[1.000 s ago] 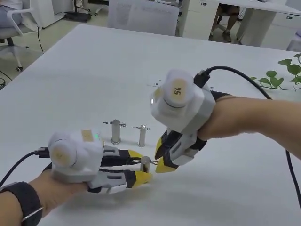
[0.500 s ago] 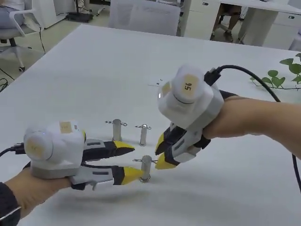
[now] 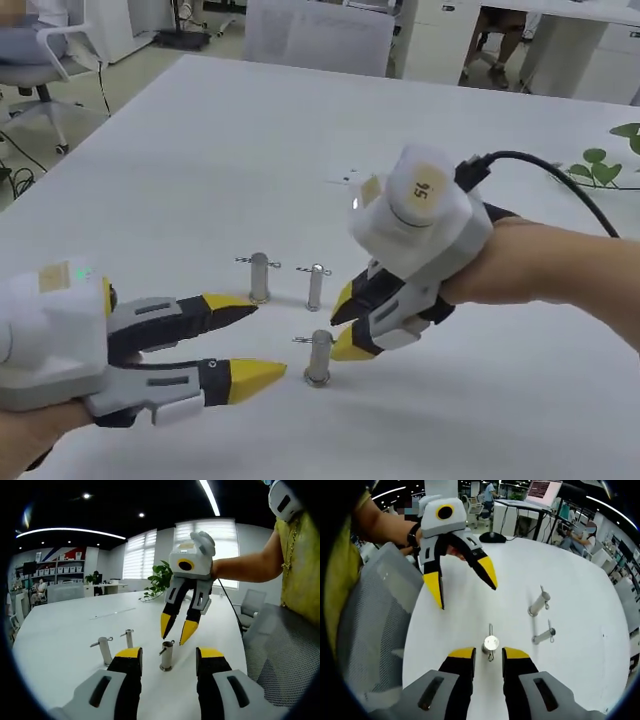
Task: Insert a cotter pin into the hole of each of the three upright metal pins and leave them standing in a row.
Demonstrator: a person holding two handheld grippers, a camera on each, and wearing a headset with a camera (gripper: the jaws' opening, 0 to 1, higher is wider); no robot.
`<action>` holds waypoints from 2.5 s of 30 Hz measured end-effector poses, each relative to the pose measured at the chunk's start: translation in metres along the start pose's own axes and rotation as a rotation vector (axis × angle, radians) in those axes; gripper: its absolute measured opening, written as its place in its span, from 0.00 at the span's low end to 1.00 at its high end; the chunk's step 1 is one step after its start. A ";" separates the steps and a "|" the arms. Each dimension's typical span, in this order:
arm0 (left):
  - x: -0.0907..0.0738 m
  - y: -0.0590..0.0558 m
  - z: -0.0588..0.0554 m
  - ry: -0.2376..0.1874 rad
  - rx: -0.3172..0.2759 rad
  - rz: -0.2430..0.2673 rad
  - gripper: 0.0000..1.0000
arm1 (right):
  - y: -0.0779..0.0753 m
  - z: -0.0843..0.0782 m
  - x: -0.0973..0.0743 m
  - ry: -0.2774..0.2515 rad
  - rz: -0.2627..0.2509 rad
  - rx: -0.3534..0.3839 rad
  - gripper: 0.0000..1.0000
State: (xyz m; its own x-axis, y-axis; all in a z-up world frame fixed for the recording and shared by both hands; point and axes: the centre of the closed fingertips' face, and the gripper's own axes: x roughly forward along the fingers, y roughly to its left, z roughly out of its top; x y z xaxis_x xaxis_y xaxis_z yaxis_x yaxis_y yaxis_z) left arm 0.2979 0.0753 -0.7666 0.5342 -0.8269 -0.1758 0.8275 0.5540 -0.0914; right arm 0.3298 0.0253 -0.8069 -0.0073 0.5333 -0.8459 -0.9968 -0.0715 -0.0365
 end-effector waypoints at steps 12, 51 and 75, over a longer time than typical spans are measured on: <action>-0.007 -0.006 -0.004 0.006 -0.011 0.026 0.39 | -0.005 0.004 0.018 -0.026 -0.001 0.019 0.23; -0.017 0.011 -0.016 0.047 -0.082 0.136 0.73 | -0.003 0.001 0.030 -0.028 0.016 0.016 0.16; -0.021 0.021 -0.023 0.088 -0.123 0.188 0.88 | -0.008 -0.004 0.027 -0.008 0.012 0.018 0.12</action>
State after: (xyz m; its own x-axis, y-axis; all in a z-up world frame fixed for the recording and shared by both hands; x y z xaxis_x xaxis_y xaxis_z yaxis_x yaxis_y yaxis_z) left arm 0.3004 0.1063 -0.7872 0.6554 -0.6994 -0.2851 0.6847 0.7096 -0.1665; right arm 0.3381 0.0364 -0.8315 -0.0199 0.5388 -0.8422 -0.9979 -0.0630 -0.0167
